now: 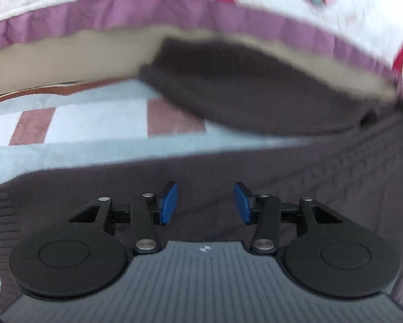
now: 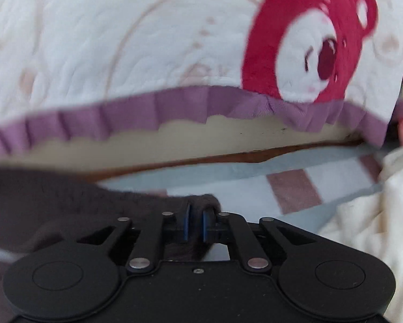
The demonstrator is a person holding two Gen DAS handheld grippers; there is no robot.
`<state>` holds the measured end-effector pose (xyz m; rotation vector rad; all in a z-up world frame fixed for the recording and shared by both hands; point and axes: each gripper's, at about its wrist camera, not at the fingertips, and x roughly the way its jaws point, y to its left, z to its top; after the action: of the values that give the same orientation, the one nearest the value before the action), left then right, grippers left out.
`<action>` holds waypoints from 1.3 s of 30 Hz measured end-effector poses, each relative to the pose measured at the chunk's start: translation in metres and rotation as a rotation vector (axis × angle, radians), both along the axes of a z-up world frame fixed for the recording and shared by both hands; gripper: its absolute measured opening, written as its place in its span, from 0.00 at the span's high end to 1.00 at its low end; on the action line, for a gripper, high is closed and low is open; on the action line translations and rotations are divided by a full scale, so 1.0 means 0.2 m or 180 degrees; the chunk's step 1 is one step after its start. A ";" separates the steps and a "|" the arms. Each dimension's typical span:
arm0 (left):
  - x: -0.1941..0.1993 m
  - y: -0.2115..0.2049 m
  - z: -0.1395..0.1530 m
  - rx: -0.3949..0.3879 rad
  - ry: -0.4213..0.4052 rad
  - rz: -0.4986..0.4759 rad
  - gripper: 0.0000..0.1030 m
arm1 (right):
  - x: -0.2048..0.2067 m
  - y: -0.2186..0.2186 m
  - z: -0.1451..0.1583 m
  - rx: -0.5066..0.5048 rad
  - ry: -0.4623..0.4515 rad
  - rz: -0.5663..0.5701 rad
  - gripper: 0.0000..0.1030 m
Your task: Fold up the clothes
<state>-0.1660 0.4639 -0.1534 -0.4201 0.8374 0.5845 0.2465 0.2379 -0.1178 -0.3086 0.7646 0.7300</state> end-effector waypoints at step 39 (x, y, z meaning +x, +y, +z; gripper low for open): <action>-0.16 -1.14 0.39 -0.0155 -0.1115 -0.2176 0.61 | -1.06 -1.40 0.23 0.0558 0.1735 0.0390 0.88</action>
<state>-0.1980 0.2357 -0.0746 -0.2444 0.6037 -0.1430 0.0341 -0.0431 -0.0717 0.0101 1.1936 1.0080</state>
